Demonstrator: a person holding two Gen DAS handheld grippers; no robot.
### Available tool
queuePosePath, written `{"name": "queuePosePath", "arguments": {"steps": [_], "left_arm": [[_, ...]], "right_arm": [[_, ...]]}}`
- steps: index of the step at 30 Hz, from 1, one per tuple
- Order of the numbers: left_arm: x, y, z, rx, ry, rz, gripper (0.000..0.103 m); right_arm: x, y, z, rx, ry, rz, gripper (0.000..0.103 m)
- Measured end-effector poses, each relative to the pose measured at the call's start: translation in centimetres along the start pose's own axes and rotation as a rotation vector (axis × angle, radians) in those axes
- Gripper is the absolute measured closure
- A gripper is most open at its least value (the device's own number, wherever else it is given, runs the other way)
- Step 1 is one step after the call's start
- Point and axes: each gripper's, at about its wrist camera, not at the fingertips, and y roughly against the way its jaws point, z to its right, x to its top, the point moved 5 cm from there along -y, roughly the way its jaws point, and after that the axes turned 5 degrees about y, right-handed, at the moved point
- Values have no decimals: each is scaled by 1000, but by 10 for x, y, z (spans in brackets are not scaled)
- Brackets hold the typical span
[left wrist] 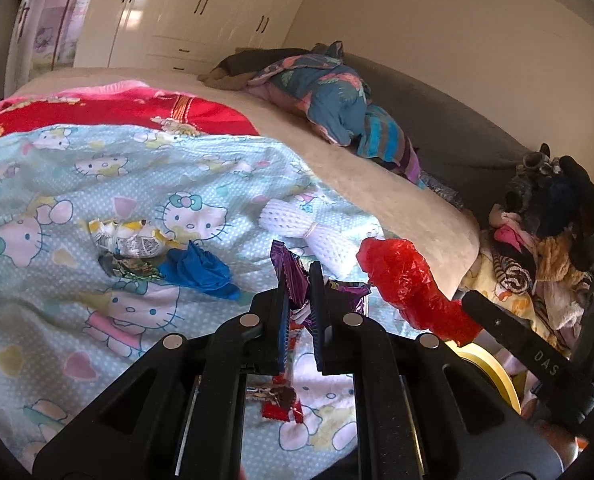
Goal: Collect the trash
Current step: 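Carry the purple wrapper and red mesh bag over the yellow bin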
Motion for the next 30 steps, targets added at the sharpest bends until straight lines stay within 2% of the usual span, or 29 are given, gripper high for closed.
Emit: {"name": "queuePosePath", "arguments": {"steps": [11,30], "left_arm": [[-2,30,25,-54,-54,54,97],[-20,59,81,-186,-137,41,97]], "right_arm": [[-1,28,6,-12,4,15,97],[0,73,33,-65,1,44,97]]}}
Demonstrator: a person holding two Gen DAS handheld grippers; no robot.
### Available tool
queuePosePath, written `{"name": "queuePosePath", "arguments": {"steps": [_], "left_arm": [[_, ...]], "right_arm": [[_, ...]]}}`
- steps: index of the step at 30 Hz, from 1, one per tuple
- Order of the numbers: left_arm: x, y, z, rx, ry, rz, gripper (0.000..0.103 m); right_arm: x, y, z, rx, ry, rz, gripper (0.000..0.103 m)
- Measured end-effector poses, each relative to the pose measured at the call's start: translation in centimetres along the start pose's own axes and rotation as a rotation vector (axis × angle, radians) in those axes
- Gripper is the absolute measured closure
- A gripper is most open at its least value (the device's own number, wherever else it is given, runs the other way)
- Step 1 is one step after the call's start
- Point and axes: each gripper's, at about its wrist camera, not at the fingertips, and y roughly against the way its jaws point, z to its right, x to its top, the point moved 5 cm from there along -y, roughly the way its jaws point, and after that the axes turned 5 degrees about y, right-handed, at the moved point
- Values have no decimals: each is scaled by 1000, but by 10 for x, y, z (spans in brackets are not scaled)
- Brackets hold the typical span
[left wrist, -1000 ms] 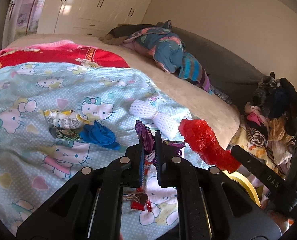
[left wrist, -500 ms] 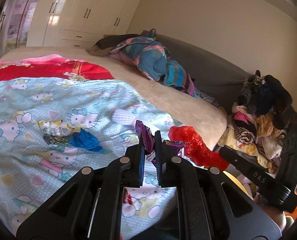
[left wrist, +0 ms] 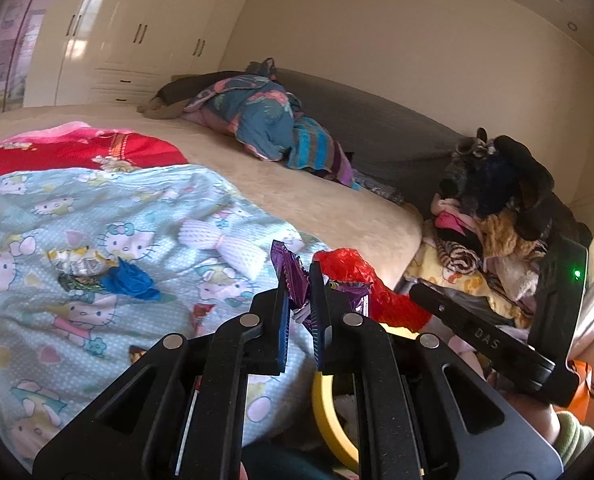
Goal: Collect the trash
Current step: 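Carry the purple wrapper and red mesh bag over the yellow bin, then open the left tool over the bin while the right tool releases the red bag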
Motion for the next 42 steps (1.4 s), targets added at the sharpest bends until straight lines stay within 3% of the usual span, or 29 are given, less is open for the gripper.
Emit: {"name": "queuePosePath", "arguments": {"steps": [28,42], "left_arm": [[-46,-9,71,-120,-161,-98,97],[-84,-21,105,-177,-262,-171,97]], "right_arm": [[-19,48,71,-136,-35,-14,97],[-36,62,91,-165,-47,-40,97]]}}
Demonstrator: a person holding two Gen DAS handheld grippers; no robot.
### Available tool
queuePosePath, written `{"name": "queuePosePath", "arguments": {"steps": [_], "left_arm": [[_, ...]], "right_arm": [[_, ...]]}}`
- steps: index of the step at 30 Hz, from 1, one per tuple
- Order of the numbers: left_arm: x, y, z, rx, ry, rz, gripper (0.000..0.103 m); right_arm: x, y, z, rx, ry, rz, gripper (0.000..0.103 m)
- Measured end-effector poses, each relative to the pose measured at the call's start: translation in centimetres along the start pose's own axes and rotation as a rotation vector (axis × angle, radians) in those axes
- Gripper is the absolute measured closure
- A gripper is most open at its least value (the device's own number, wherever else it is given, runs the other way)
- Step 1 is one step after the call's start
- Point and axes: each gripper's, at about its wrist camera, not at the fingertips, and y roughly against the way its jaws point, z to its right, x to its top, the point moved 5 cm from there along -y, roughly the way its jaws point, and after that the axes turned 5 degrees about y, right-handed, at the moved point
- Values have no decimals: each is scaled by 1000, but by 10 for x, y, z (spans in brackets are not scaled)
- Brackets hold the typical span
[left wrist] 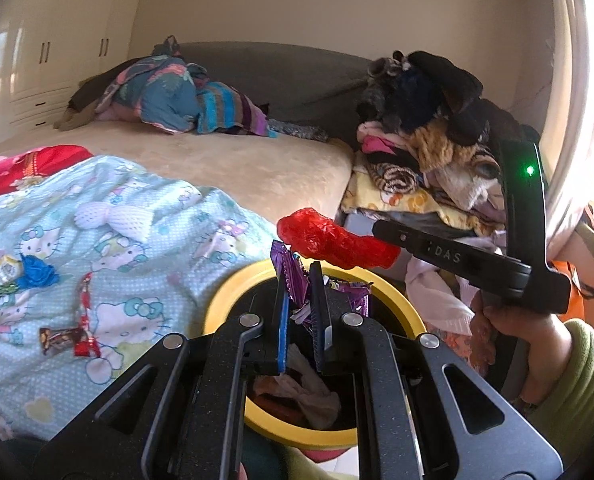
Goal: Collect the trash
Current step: 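Open the left tool over the bin while the right tool releases the red bag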
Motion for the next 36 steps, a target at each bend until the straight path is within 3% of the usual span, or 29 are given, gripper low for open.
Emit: {"name": "queuePosePath", "arguments": {"steps": [15,28,31,33,34,35,36], "left_arm": [[-34,-38,8,-38,8,-128,97],[-44,-61,3,-54,61,-199,97],[-46,-69,2,-55,76,-220,96],[-46,-73,-4,-36,101,-229,74],[-44,-72,-9,-29,121,-222,45],[-43,-69,-12,-25,136,-211,28],[-39,-64,-17,-20,157,-188,25]], "right_arm": [[-31,-18,21,-17,-32,-90,97],[-50,-33,35,-30,-70,-141,97],[-53,-36,39,2,-115,-154,96],[-54,-36,45,9,-162,-156,76],[-54,-35,46,-5,-172,-145,57],[-53,-34,46,-8,-170,-138,54],[-52,-33,45,-9,-165,-134,54]]}}
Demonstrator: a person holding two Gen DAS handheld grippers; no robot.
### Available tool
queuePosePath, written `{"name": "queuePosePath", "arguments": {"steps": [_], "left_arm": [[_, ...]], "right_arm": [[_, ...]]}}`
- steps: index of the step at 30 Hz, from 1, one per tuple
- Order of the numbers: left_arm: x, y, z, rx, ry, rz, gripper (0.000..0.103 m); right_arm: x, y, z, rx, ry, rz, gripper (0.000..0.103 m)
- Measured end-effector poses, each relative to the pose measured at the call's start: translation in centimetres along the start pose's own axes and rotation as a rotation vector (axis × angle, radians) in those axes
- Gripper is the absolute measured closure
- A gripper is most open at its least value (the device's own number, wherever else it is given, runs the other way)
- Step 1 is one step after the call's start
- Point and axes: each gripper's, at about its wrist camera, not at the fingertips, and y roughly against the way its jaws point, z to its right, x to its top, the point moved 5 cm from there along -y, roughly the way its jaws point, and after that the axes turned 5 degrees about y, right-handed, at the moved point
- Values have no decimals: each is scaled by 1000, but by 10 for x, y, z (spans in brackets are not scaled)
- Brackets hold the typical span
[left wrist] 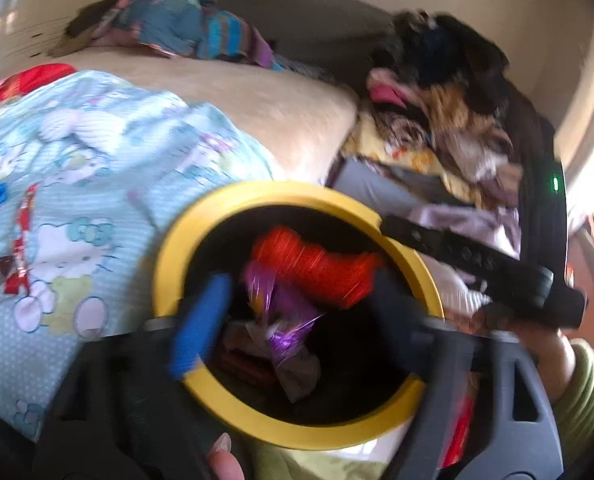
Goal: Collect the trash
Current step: 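Open the left tool over the bin while the right tool releases the red bag, then move both open tools back over the wrappers on the quilt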
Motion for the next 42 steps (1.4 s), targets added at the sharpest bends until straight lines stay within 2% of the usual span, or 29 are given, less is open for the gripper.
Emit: {"name": "queuePosePath", "arguments": {"steps": [2,4,7,17,19,20,29,42], "left_arm": [[6,9,-6,15,5,31,21],[11,20,-13,45,3,65,11],[17,32,-21,56,32,93,11],[34,59,-47,138,87,160,11],[39,65,-53,160,95,176,11],[41,69,-56,170,99,187,11],[56,97,-79,247,128,274,11],[71,123,-110,302,194,356,11]], "right_arm": [[3,3,-3,-15,10,16,51],[5,7,-5,-13,16,37,47],[8,12,-14,-27,50,55,41],[13,22,-42,-36,110,89,39],[15,25,-49,-40,125,111,27],[17,29,-53,-40,134,128,26],[24,38,-93,-25,223,185,21],[32,39,-139,25,285,218,20]]}}
